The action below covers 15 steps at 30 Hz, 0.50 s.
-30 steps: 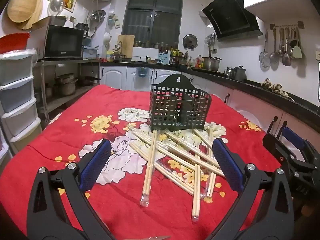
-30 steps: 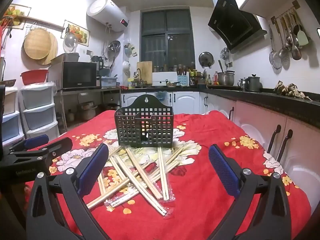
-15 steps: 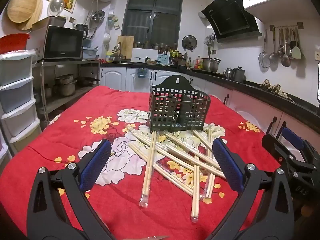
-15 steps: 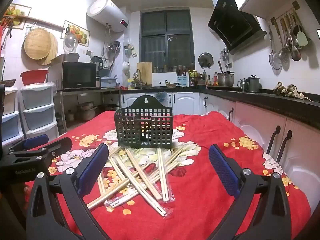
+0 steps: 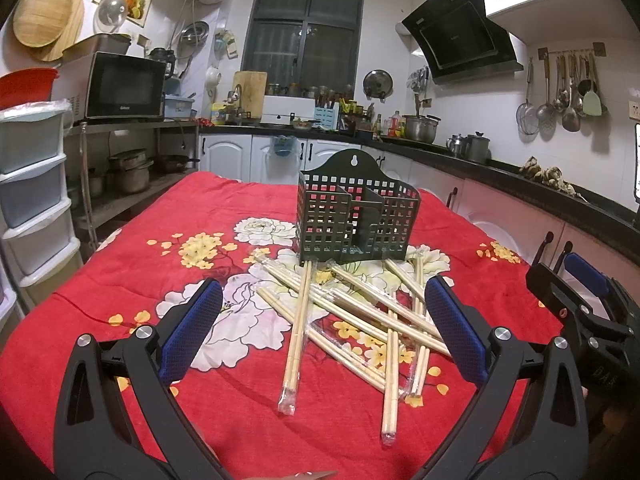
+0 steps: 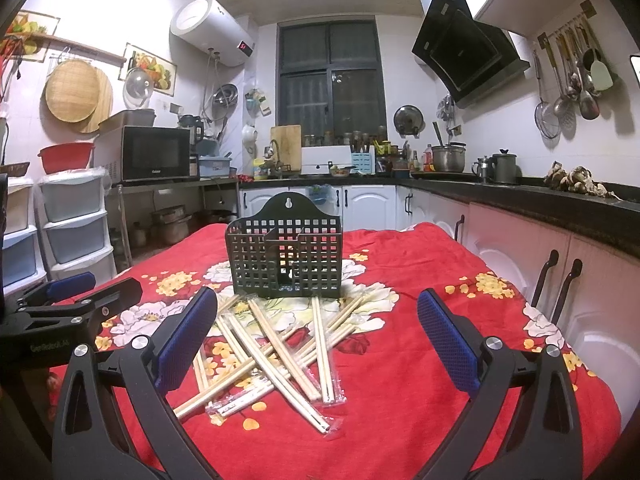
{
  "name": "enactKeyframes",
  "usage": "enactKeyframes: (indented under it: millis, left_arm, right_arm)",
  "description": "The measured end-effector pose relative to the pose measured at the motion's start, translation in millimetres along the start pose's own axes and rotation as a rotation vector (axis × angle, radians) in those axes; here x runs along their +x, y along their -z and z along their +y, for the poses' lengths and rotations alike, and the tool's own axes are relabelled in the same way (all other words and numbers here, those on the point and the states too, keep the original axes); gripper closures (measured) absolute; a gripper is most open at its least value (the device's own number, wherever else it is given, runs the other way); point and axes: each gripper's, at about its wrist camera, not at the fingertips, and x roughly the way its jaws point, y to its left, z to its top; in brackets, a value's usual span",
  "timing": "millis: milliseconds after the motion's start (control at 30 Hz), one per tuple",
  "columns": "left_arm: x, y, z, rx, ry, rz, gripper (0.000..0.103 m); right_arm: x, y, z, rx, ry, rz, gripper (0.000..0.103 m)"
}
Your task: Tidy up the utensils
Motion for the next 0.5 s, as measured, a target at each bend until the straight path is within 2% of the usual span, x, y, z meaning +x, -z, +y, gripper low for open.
enactKeyframes:
  millis: [500]
  left_arm:
    - [0.7,0.1,0.2,0.002,-0.002,0.004,0.009]
  right_arm:
    - [-0.2,1.4,-1.2,-0.003,-0.003,0.008,0.006]
